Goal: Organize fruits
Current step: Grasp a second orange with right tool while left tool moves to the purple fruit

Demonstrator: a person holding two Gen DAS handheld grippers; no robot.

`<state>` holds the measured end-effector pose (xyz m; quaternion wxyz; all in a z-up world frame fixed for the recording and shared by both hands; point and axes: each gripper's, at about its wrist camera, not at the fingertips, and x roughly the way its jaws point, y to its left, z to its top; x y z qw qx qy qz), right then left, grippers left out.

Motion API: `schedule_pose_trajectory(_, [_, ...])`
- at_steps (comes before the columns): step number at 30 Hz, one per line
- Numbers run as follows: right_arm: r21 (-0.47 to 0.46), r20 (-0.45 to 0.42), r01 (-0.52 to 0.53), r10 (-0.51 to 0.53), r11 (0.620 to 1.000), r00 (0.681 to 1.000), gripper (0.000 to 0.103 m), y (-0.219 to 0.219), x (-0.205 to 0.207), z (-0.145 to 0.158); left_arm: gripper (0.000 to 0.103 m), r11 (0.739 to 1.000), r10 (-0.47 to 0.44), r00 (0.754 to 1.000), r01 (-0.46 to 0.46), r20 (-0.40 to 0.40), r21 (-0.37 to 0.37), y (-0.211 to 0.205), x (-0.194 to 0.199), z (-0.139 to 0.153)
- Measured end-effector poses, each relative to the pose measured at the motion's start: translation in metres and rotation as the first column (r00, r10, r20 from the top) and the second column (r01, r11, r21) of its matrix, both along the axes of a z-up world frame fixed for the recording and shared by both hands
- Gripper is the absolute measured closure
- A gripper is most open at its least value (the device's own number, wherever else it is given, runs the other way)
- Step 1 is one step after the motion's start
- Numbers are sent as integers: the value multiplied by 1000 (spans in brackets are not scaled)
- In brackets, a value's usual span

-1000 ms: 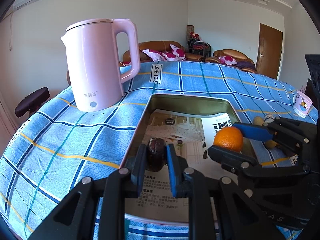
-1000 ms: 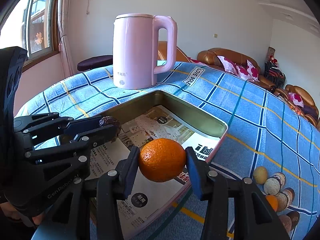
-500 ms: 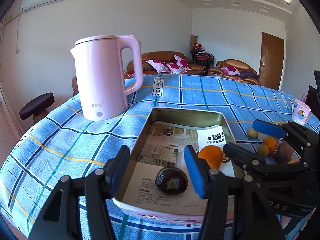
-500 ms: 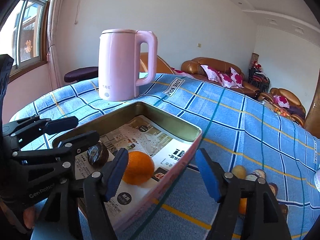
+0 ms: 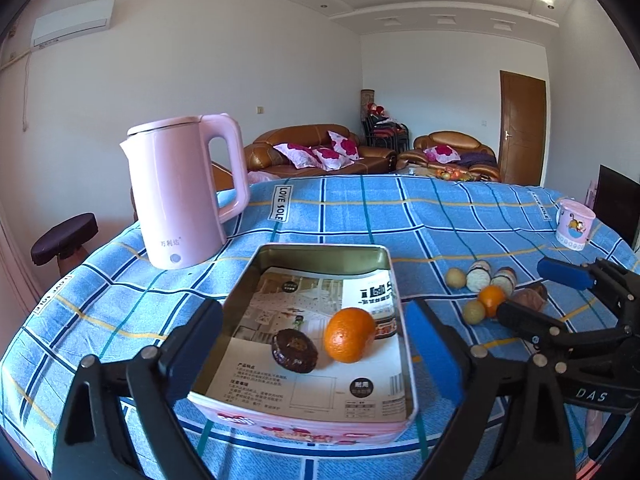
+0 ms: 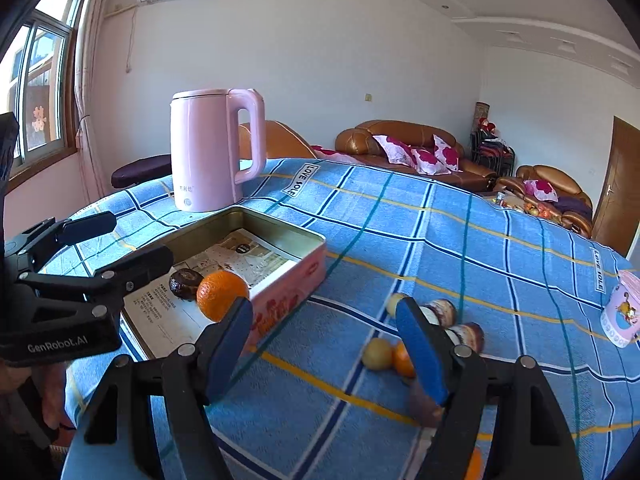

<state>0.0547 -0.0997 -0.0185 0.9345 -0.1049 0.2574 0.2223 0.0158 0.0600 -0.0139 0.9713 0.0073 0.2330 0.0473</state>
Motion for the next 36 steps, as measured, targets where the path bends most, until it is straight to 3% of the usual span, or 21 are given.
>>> schedule_pose_trajectory(9, [-19,-53,160,-161,987,985,27,-84,-10,-19,5,992,-119,992,120,-45,35,-57,7,-10])
schedule_pose_trajectory(14, [28,-125,156,-151,987,981,27,-95,-5,-26,5,984,-162,985,166,-62,66,-81,11,-14])
schedule_pose_trajectory(18, [9,-169,133,-130,991,977,28,-93,-2,-31,5,982,-170,982,176,-78,73,-90,15,-16])
schedule_pose_trajectory(25, [-50,-262,79,-89,996,961,65,-82,4,-45,5,975,-206,973,214,-109,65,-105,22,-19])
schedule_pose_trajectory(31, [-39,-238,82,-89,996,967,67,-85,-1,-41,5,965,-246,960,255,-134,55,-119,29,-20])
schedule_pose_trajectory(36, [-40,-202,176,-181,984,963,67,-106,6,-35,9,951,-296,942,307,-157,48,-139,39,-22])
